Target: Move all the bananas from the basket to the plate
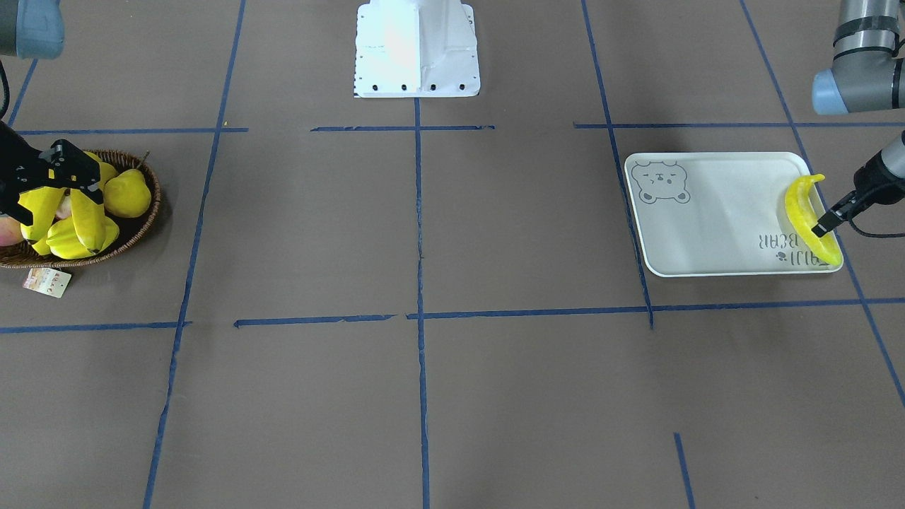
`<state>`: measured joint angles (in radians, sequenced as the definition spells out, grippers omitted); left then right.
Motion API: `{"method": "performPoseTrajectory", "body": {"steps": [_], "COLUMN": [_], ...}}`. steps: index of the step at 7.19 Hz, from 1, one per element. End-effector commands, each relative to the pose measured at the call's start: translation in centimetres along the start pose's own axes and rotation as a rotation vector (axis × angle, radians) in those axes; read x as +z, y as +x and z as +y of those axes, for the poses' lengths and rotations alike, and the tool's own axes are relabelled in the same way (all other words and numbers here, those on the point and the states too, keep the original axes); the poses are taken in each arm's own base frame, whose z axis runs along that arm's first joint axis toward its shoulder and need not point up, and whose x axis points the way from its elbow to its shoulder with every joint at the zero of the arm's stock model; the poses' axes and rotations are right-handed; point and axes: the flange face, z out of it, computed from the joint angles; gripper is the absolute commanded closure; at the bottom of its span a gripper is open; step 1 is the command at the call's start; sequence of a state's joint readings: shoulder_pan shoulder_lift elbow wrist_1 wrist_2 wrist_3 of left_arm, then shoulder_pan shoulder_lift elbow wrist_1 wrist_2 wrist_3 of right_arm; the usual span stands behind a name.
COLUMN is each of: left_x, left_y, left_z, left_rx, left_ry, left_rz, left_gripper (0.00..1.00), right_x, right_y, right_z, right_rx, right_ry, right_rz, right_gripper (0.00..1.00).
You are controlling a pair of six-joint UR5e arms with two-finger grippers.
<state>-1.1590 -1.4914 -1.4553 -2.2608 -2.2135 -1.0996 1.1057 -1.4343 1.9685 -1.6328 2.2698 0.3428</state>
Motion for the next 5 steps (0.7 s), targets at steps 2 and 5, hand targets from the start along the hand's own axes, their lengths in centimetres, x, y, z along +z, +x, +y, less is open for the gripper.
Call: {"method": "performPoseTrajectory", "body": {"steps": [2, 5], "left_x": [-4.8, -7.3], "left_y": [5.3, 7.9], "left_z": [1.9, 2.8], "left_rx": [0.09, 0.127], "left_ry": [-0.007, 0.014], "left_rz": [0.138, 0.191], "left_gripper": [0.0, 0.0], "right_x": [-0.3, 4.3], "right_y": [0.9, -4.3], "right_z": [2.0, 4.7], "right_rx": [0.006, 0.077], "right_ry": [0.029, 0.086], "right_rz": [0.089, 0.13], "right_gripper": [0.01, 0.02]}}
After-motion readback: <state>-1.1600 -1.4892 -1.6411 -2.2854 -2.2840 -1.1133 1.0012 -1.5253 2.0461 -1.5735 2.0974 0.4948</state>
